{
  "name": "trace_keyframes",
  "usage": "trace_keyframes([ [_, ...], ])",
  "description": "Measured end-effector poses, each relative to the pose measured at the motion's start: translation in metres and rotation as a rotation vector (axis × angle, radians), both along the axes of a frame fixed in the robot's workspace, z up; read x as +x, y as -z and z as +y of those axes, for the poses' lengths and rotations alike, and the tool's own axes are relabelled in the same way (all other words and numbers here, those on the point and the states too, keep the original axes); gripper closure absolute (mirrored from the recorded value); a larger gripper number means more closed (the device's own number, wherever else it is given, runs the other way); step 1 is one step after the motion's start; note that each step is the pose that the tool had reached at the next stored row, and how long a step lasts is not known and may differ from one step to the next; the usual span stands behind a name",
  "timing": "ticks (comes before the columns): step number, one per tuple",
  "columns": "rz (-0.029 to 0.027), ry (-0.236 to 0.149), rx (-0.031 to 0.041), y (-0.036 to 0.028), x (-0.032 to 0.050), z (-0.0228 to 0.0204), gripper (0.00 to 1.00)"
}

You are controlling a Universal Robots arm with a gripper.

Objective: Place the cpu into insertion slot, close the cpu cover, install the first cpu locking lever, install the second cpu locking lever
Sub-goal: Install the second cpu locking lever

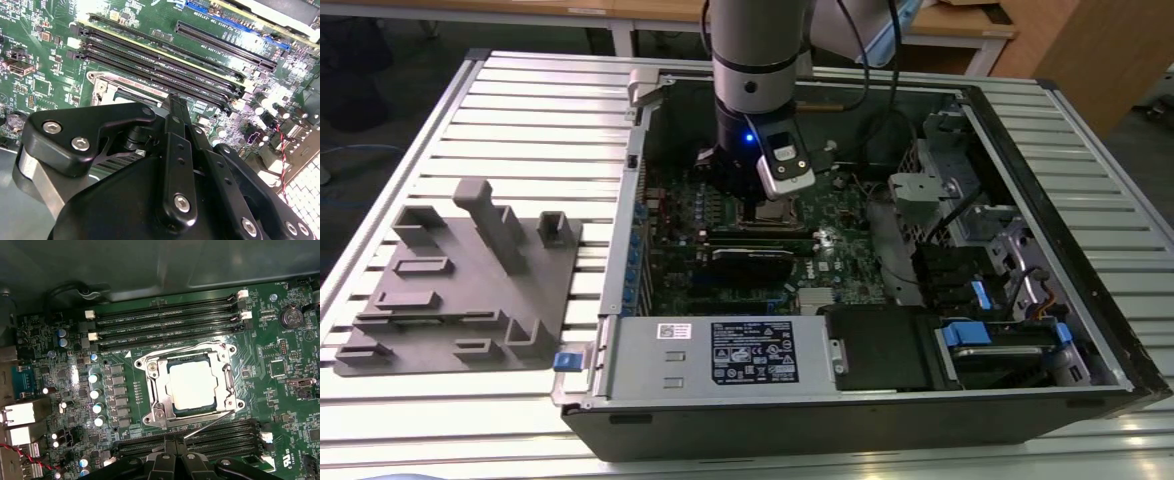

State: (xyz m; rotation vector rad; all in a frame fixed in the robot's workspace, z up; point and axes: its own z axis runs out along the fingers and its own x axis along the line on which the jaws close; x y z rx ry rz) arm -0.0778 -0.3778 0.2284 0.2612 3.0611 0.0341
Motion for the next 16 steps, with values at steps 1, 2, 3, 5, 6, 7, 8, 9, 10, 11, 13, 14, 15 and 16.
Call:
trace_keyframes([
  [1, 0.0000, 0.000, 0.0000, 0.0000, 0.0000, 0.0000, 0.89],
  [2, 0.0000, 0.000, -0.0001, 0.0000, 0.0000, 0.0000, 0.89],
  [3, 0.0001, 0.000, -0.0001, 0.0000, 0.0000, 0.0000, 0.89],
  [5, -0.0001, 0.000, 0.0001, 0.0006, 0.0000, 0.0001, 0.89],
  [6, 0.0000, 0.000, 0.0001, 0.0009, 0.0000, 0.0000, 0.89],
  [7, -0.0001, 0.000, 0.0000, 0.0013, 0.0000, 0.0000, 0.89],
  [8, 0.0000, 0.000, 0.0000, 0.0019, 0.0000, 0.0000, 0.89],
  [9, 0.0000, 0.000, 0.0000, 0.0027, -0.0001, 0.0000, 0.89],
  [10, 0.0000, 0.000, 0.0000, 0.0036, -0.0003, 0.0000, 0.89],
  [11, -0.0001, 0.000, 0.0000, 0.0045, -0.0005, 0.0000, 0.89],
  [13, 0.0000, 0.000, -0.0001, 0.0066, -0.0007, 0.0000, 0.89],
  [14, 0.0000, 0.000, 0.0000, 0.0075, -0.0010, 0.0000, 0.89],
  [15, 0.0000, 0.000, -0.0001, 0.0084, -0.0012, 0.0000, 0.89],
  [16, 0.0001, 0.000, 0.0000, 0.0094, -0.0015, 0.0000, 0.89],
])
